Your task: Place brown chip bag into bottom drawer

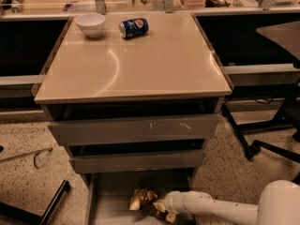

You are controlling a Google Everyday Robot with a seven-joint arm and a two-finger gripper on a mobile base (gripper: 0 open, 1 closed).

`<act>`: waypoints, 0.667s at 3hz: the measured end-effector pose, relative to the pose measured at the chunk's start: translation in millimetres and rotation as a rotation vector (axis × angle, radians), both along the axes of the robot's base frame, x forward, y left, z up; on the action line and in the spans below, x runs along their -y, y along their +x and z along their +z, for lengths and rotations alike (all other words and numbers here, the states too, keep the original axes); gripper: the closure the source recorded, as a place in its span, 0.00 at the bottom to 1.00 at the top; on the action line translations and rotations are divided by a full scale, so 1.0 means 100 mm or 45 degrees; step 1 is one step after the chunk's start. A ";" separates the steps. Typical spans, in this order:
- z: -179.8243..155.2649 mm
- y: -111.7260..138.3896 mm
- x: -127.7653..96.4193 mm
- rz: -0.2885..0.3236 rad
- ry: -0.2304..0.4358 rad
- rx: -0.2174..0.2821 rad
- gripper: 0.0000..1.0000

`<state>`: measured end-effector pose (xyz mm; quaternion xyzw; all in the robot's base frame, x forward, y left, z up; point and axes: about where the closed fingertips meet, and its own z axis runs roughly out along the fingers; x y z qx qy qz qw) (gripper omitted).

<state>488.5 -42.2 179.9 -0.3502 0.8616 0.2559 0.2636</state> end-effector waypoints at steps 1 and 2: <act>0.00 0.00 0.00 0.000 0.000 0.000 0.13; 0.00 0.00 0.00 0.000 0.000 0.000 0.00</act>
Offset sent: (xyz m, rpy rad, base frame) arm 0.0000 0.0000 0.0000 0.0000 0.0000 0.0000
